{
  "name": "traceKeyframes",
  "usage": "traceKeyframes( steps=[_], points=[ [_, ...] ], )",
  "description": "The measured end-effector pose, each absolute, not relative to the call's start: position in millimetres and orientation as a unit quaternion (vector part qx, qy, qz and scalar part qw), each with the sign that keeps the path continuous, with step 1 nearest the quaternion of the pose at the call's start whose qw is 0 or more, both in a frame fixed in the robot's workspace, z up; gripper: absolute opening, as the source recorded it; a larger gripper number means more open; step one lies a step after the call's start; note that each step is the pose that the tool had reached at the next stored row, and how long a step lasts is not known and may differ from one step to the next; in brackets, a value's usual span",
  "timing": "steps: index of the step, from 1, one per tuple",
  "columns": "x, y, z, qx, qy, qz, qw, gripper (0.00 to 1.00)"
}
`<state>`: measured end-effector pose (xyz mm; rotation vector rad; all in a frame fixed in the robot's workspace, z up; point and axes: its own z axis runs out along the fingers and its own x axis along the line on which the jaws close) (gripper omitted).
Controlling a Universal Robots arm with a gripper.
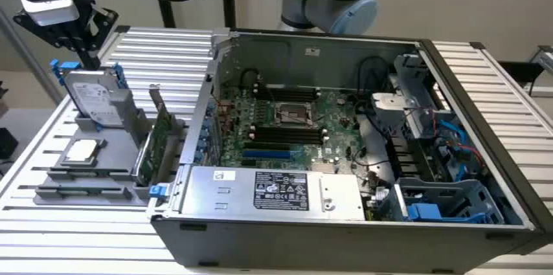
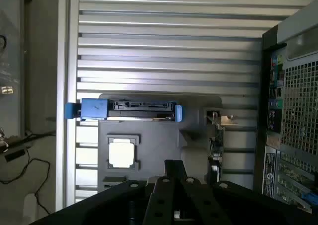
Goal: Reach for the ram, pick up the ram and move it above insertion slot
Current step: 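Reach for the ram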
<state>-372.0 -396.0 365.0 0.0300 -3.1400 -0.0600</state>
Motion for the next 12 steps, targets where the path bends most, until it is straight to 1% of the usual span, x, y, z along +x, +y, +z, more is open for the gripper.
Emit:
traceKeyframes(
  steps=[12],
  points=[
    [-372.0, -396.0, 365.0, 0.01, -1.0, -0.019, 0.0, 0.11]
  ],
)
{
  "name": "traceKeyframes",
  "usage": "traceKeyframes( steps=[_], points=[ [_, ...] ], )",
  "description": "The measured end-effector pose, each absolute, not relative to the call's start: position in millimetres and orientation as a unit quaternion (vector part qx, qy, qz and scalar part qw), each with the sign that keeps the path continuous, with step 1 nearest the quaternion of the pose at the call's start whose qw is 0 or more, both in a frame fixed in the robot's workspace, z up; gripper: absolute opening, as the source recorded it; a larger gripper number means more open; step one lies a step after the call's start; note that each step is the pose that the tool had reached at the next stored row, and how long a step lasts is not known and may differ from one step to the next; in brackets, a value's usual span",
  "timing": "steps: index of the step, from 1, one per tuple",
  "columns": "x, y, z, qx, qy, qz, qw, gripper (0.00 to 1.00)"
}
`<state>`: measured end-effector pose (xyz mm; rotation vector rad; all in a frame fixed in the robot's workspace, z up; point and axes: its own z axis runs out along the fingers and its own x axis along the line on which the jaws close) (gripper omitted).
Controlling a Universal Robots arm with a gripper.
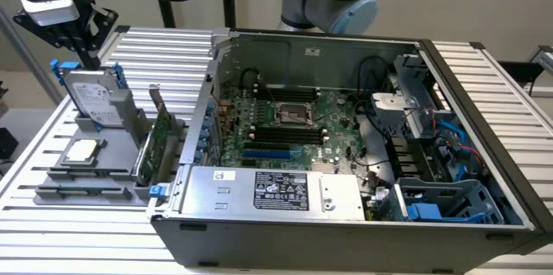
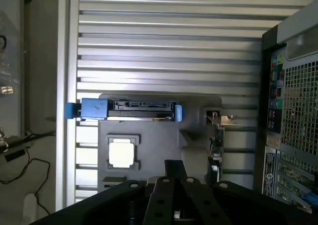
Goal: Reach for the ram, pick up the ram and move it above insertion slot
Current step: 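Reach for the ram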
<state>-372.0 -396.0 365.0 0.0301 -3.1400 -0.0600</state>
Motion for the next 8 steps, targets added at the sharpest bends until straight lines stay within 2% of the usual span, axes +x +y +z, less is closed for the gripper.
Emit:
traceKeyframes(
  steps=[3, 8],
  points=[
    [-372, -398, 365, 0.01, -1.0, -0.019, 0.001, 0.11],
    [-375, -420, 364, 0.01, -1.0, -0.019, 0.0, 0.11]
  ],
)
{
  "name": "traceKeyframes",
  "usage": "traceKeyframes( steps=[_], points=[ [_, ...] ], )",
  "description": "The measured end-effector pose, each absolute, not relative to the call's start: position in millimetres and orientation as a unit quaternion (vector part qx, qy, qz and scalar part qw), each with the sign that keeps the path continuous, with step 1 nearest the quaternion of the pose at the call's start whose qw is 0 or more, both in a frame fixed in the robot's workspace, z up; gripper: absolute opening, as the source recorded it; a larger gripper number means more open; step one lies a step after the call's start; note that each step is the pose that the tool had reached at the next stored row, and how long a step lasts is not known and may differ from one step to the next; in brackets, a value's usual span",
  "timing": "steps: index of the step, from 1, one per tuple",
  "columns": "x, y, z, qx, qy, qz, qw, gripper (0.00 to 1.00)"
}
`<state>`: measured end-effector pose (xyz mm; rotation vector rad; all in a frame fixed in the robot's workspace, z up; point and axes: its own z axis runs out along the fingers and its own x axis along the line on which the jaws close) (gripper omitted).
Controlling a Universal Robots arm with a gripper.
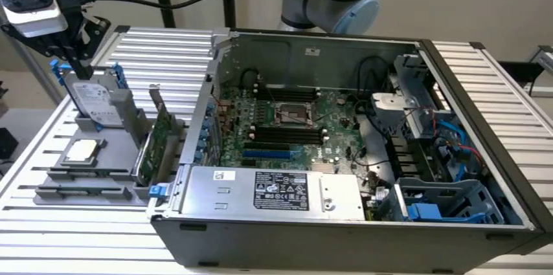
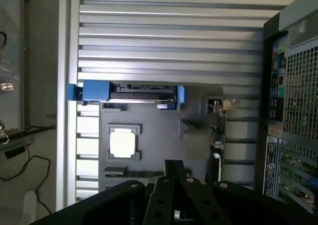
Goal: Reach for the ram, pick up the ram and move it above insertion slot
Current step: 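Reach for the ram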
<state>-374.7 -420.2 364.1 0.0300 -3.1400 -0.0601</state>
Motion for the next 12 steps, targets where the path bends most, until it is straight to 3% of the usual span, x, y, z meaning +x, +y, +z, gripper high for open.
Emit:
traceKeyframes(
  steps=[12],
  points=[
    [-403, -460, 354, 0.01, -1.0, -0.019, 0.0, 0.11]
  ],
)
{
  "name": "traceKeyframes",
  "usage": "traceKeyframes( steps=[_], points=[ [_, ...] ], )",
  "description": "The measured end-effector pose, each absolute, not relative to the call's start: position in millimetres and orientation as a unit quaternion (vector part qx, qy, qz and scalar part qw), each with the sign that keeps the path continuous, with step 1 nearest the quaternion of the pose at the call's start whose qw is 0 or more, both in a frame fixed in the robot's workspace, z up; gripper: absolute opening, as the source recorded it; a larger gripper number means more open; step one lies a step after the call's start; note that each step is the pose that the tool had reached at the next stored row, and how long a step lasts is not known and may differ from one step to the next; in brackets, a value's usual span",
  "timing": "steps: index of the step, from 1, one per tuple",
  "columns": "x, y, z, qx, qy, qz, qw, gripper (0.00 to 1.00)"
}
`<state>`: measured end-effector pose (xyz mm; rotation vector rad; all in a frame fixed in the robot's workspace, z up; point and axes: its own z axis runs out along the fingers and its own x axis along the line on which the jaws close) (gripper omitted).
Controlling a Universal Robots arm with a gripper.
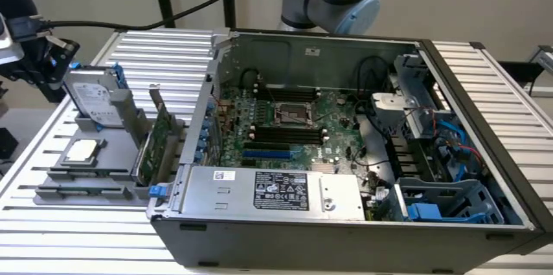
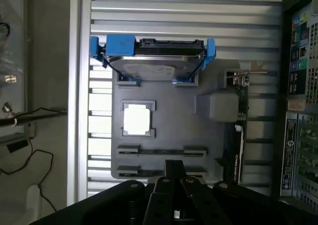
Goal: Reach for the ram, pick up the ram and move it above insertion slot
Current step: 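Reach for the ram, then pick up the ram and move it above insertion slot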
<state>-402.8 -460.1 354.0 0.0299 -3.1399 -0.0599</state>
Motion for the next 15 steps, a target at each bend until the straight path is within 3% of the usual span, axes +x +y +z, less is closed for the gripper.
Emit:
traceKeyframes(
  steps=[7, 15],
  points=[
    [-413, -484, 352, 0.009, -1.0, -0.019, 0.002, 0.11],
    [-413, -485, 352, 0.009, -1.0, -0.019, 0.002, 0.11]
  ],
)
